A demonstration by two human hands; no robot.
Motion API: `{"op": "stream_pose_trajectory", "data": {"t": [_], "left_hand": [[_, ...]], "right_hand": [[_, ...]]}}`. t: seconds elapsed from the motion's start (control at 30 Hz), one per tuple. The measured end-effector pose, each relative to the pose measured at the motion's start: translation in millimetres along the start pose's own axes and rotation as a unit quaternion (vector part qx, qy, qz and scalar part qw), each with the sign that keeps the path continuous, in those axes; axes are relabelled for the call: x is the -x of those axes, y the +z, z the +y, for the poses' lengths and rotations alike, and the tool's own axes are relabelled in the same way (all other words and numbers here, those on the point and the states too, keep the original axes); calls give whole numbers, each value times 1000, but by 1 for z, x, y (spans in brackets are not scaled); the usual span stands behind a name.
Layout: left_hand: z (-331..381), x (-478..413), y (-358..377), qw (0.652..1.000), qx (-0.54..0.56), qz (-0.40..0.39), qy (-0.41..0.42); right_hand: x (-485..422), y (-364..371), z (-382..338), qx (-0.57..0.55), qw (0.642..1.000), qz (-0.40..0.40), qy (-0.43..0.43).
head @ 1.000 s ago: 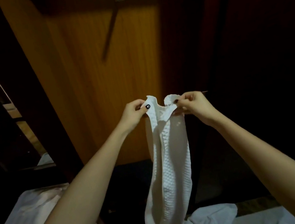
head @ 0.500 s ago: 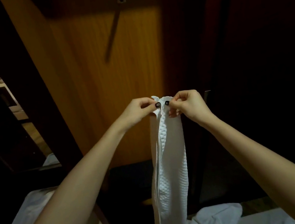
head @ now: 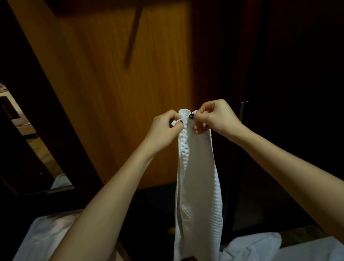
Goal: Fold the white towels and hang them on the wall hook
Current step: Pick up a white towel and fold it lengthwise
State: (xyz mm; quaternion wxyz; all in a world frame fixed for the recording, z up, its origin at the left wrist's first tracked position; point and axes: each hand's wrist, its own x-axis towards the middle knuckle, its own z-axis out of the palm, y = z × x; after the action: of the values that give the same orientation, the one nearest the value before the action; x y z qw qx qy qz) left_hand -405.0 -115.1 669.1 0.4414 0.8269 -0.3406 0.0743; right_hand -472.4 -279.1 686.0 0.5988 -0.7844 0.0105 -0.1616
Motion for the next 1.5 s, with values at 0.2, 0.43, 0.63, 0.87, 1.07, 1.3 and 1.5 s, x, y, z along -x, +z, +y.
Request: {"op": "stream_pose_trajectory", "data": {"t": [0.2, 0.43, 0.63, 0.87, 1.07, 1.3, 1.5], "left_hand": [[1, 3, 9, 997, 70, -25, -5], [-1, 3, 12, 990, 140, -18, 9], [1, -15, -9, 992, 121, -11, 33], [0, -39, -44, 995, 71, 22, 67], [-11, -37, -62, 997, 59, 38, 42], [-11, -29, -86, 995, 51, 76, 42], [-21, -26, -105, 991, 9, 127, 29]], "right_hand": [[0, -8, 6, -5, 1000, 5, -3], [0, -13, 6, -33, 999, -4, -14], [-5, -28, -7, 217, 971, -47, -85], [-3, -74, -9, 467, 877, -80, -74], [1, -79, -3, 355, 921, -126, -98], [-9, -79, 2, 437, 882, -157, -77], [-17, -78, 0, 338, 931, -65, -124]]}}
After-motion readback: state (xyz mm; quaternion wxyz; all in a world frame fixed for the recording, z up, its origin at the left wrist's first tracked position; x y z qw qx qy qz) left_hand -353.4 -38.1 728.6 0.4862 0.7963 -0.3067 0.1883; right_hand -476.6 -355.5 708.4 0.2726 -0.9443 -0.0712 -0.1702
